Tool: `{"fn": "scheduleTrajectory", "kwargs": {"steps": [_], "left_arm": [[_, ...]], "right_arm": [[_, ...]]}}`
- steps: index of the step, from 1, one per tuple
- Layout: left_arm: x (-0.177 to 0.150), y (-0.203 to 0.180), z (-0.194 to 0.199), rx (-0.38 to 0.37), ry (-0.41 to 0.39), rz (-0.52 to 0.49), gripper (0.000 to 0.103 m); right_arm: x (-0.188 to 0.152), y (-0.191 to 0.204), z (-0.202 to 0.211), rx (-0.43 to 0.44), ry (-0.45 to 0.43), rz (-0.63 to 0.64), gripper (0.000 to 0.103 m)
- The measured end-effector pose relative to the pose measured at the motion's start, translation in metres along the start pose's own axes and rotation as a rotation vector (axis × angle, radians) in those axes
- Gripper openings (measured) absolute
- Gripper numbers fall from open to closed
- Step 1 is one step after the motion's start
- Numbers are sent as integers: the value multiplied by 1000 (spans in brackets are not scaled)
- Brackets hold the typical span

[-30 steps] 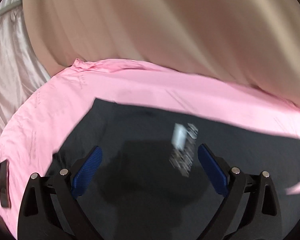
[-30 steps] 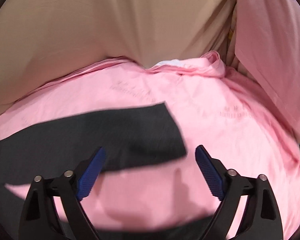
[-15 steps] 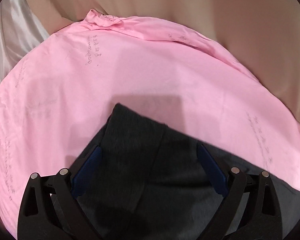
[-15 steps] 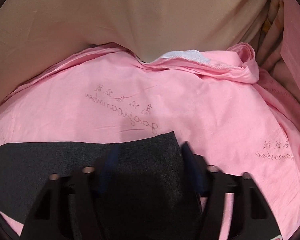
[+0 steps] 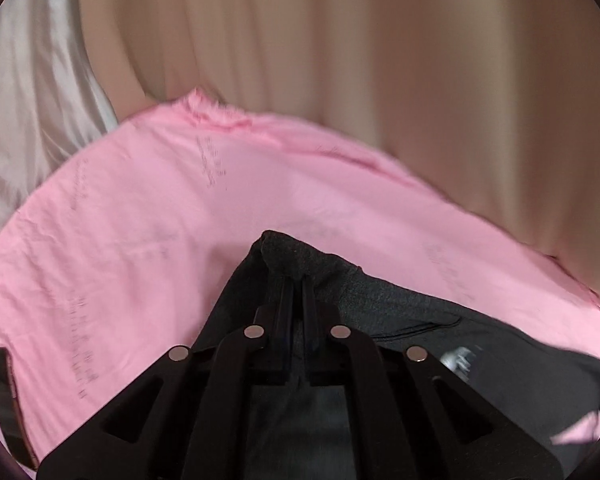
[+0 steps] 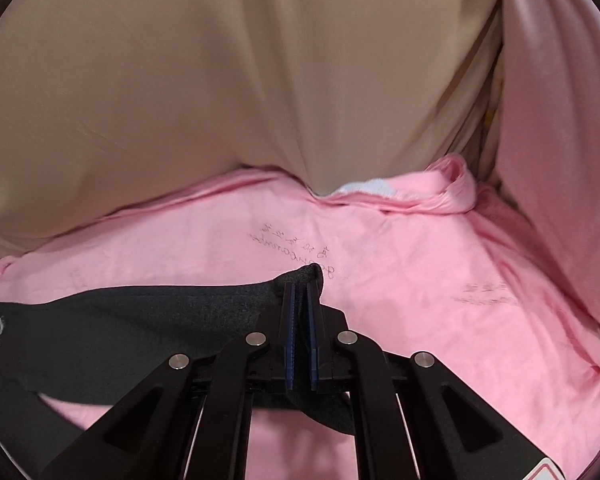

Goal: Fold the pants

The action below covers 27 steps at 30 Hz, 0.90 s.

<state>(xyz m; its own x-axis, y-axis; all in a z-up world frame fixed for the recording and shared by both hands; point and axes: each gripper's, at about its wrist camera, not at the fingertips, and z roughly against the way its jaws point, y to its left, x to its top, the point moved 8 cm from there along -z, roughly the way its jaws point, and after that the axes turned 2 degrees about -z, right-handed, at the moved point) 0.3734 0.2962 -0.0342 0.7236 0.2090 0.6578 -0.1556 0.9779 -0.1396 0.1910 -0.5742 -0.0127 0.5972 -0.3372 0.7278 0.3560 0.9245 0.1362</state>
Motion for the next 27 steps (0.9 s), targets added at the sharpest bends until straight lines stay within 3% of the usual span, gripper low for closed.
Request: {"fn": "scheduleTrajectory", "kwargs": {"steps": [3,7,13,15,16,18,19,20,23,27], "left_arm": [[-19,10,59,-54,-51,-10,2],[-60,30,113,-43,-64,-28,2],[-147,74,112,27,43,-4,5],[-172,81,103,9,85,52,6],[-178,82,104,4,84,75,10],[-190,81,113,-41,80,142,38],[-194,78,121,-84,58,183,64],[-196,78,127,-104,39,214,80],[-197,71,137,-156,3,300,92],[-188,63,111,-195,51,385,94]], "right_arm": [[-14,-7,50,7,-50,37,4],[-45,-21,89,-27,-55,73,4],[-126,-50,78,-117,68,92,4],[-147,-62,73,-170,101,83,12],[-152,-67,77,-173,104,69,16],[-157,-79,96,-177,78,23,42],[-155,-82,109,-172,49,3,46],[-153,-84,126,-158,15,-22,49],[-157,-81,153,-117,-24,-66,49],[-169,-57,163,-46,-29,-90,50]]}}
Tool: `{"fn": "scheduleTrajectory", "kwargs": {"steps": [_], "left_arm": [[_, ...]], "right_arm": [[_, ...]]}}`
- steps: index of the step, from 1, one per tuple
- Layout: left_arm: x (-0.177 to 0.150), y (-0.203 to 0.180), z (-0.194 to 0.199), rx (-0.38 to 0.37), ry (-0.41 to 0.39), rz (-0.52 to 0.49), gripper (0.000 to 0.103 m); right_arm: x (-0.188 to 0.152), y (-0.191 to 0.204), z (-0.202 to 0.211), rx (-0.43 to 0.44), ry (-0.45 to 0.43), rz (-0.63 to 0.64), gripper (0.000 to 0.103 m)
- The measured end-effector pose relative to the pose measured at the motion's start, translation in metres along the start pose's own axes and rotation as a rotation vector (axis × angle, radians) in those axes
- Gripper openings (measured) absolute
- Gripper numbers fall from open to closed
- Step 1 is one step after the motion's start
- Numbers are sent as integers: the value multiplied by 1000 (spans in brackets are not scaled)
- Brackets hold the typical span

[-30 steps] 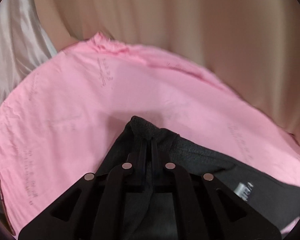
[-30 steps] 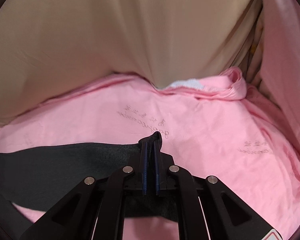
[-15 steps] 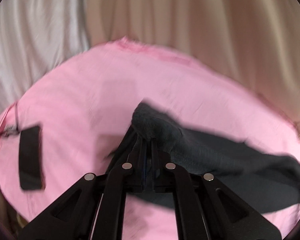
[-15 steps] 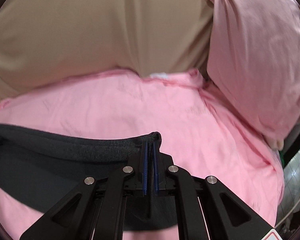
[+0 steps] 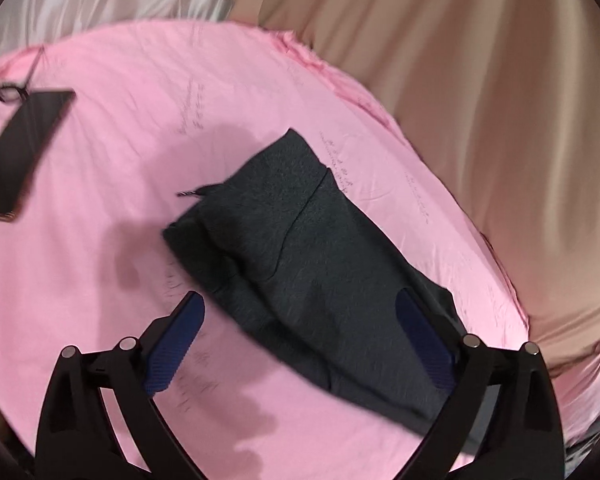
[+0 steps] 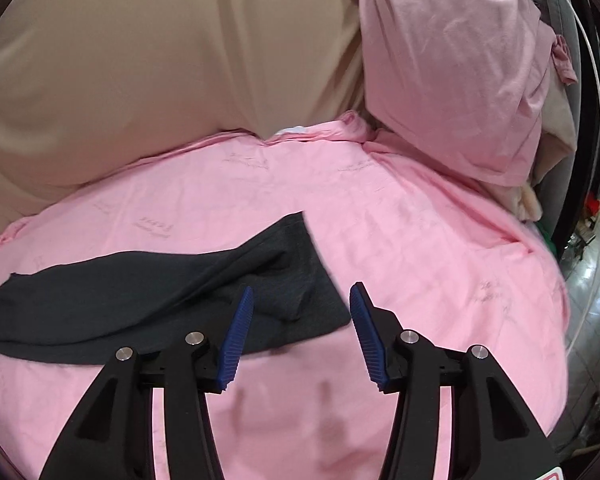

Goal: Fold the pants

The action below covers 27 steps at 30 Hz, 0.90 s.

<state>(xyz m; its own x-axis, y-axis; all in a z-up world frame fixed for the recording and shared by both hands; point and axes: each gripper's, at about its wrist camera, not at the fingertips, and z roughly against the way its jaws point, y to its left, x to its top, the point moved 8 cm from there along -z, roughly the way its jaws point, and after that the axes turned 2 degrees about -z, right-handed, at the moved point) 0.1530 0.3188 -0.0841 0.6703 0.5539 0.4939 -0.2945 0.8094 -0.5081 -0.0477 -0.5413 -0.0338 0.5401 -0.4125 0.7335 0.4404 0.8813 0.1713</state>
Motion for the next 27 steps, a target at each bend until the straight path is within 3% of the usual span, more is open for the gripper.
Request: {"fn": "scheduleTrajectory", "kwargs": {"steps": [1,3,4,5,8,10,14,16,20,23,25,27], "left_arm": [[3,-1,-12,-19,20,25,89],[7,-3,-25,-39,47,35,50],[9,-4,-29,-16,67,26,14],[12,-4,-28,2,71,17,7],[17,3,3,-10,19,32,7],[11,18,11,-5,40,48,7],[-11,47,-15,68,129,77,7],[-12,48,-21,78,125,82,7],[-11,45,-23,104,118,67,7],[-11,45,-27,121,128,56,7],[-7,45,-29,125,137,55,7],[3,40,-24,115,136,47,7]], "right_arm": [[-6,7,-2,21,11,-9,50],[-19,18,-6,52,33,-18,50],[-23,24,-8,62,40,-17,50],[-27,28,-9,68,45,-17,50],[-37,35,-5,115,63,-47,50],[-42,35,-3,142,72,-78,50],[-34,35,-14,205,98,-189,50],[-19,41,-20,226,108,-223,50],[8,50,-52,153,148,-223,50],[8,46,-102,79,254,-289,50],[13,49,-125,57,288,-282,2],[40,59,-110,138,209,-300,4]]}}
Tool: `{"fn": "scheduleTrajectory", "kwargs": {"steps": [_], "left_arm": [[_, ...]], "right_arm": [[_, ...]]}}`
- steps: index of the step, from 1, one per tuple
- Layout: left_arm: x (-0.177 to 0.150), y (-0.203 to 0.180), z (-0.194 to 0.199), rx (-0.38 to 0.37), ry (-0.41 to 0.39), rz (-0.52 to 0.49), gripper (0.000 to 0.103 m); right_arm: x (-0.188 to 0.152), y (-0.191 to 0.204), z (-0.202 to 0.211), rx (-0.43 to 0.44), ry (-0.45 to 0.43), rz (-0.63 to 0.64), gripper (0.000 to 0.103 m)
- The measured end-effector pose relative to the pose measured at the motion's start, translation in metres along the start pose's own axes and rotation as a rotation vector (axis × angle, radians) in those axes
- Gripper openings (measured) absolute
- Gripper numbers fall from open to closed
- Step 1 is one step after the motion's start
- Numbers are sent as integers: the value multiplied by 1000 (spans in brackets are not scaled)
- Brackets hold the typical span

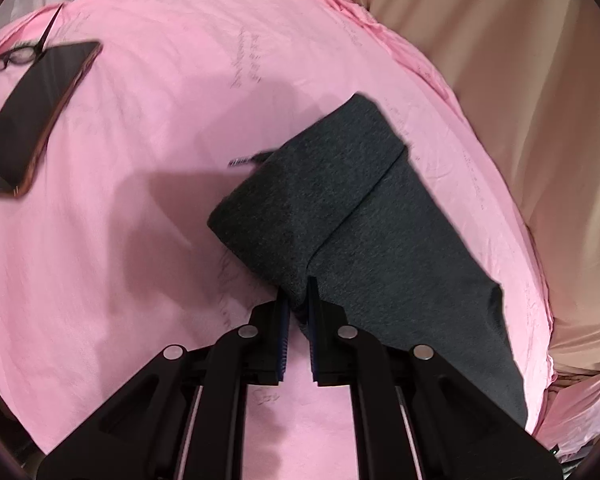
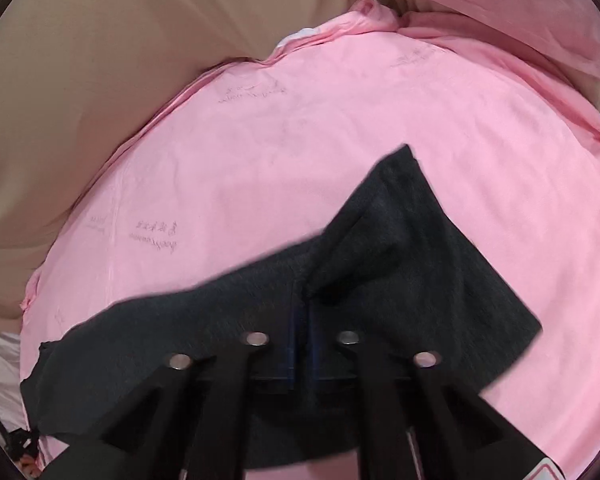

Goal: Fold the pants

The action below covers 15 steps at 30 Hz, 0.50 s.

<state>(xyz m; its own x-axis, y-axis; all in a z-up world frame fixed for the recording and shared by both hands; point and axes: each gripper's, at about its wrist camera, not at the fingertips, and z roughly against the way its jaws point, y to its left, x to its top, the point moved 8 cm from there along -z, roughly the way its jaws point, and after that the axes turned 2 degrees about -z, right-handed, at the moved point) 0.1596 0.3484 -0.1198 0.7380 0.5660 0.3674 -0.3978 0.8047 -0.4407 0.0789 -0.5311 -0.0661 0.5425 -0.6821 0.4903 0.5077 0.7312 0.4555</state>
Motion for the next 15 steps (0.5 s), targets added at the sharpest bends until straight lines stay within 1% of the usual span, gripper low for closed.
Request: {"fn": "scheduleTrajectory", "kwargs": {"steps": [1,2,3,4,5,6,7,8,9,10,12,15], "left_arm": [[6,-4,8,-7,-17,-14,7],[10,-7,14,-10,-28,-26,7],[12,-11,18,-19,-29,-39,7],[13,-13,20,-16,-28,-59,7],[13,-12,19,1,-29,-75,7],[12,-10,15,26,-27,-91,7],[9,-5,10,48,-21,-99,7],[5,2,0,55,-2,-95,7],[0,7,-8,52,19,-81,7],[-2,12,-12,39,14,-66,7],[-3,12,-9,44,-1,-85,7],[-3,9,-9,77,-6,-114,8]], "right_arm": [[12,15,23,74,-69,14,4],[23,30,57,151,-152,42,4],[25,37,80,196,-198,66,3],[22,31,92,192,-223,84,3],[13,18,86,154,-202,91,3],[-2,-3,65,92,-133,89,3],[-14,-19,48,63,-76,74,3],[-35,-42,24,33,8,40,3],[-44,-54,13,22,39,19,3],[-53,-62,6,28,56,-7,3],[-57,-67,8,80,43,-57,4],[-60,-63,7,84,58,-45,6]]}}
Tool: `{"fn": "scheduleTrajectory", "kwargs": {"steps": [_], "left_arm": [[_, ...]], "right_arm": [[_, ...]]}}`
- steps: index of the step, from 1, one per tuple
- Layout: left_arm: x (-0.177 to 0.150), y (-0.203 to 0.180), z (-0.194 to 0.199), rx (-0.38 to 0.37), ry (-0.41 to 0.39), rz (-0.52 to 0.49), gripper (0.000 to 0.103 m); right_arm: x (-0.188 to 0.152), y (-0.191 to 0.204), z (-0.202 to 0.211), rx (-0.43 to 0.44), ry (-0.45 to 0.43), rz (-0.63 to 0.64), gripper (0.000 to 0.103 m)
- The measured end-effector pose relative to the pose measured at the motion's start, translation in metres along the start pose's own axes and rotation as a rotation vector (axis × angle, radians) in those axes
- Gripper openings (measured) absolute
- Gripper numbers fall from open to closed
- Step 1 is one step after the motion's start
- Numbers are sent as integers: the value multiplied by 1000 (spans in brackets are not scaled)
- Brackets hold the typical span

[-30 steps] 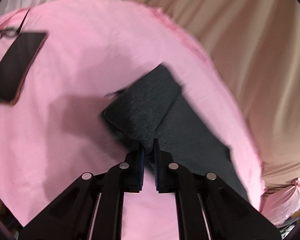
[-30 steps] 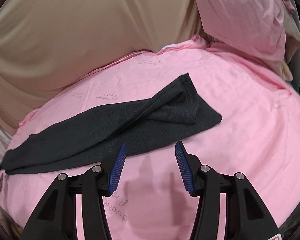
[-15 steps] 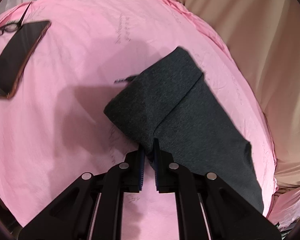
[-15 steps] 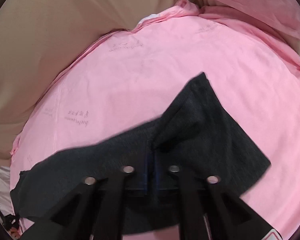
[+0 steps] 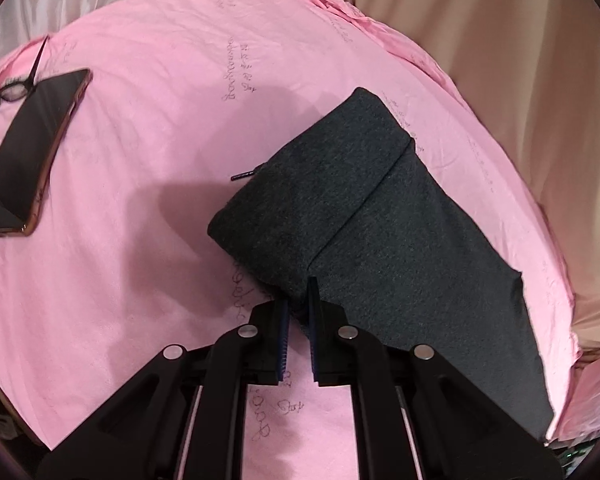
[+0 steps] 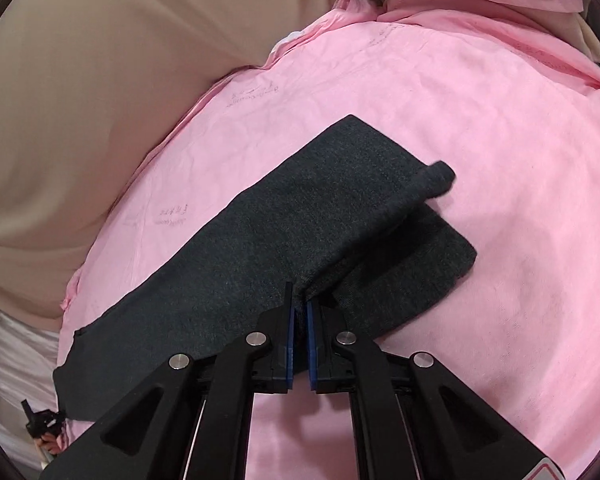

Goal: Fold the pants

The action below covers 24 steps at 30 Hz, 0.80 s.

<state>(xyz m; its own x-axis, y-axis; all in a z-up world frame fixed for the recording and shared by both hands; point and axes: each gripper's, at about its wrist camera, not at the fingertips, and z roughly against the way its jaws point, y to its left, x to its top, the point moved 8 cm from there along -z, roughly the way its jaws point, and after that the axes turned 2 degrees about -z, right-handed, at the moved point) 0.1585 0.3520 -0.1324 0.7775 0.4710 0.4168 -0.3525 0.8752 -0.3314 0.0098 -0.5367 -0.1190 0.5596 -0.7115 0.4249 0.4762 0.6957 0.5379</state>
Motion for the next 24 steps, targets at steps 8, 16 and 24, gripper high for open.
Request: {"fn": "scheduleTrajectory", "kwargs": {"steps": [8,16,24], "left_arm": [[5,-7,-2,40,-13,-39,8],[47,-48,37,14,-140,-90,7],[29,-13,-10,56,-63,-100,8]], "right_arm": [[18,4,12,25,-81,-64,43],[81,70,65,19,-280,117,3],[23,-6,-2,-119,-82,71,2]]}}
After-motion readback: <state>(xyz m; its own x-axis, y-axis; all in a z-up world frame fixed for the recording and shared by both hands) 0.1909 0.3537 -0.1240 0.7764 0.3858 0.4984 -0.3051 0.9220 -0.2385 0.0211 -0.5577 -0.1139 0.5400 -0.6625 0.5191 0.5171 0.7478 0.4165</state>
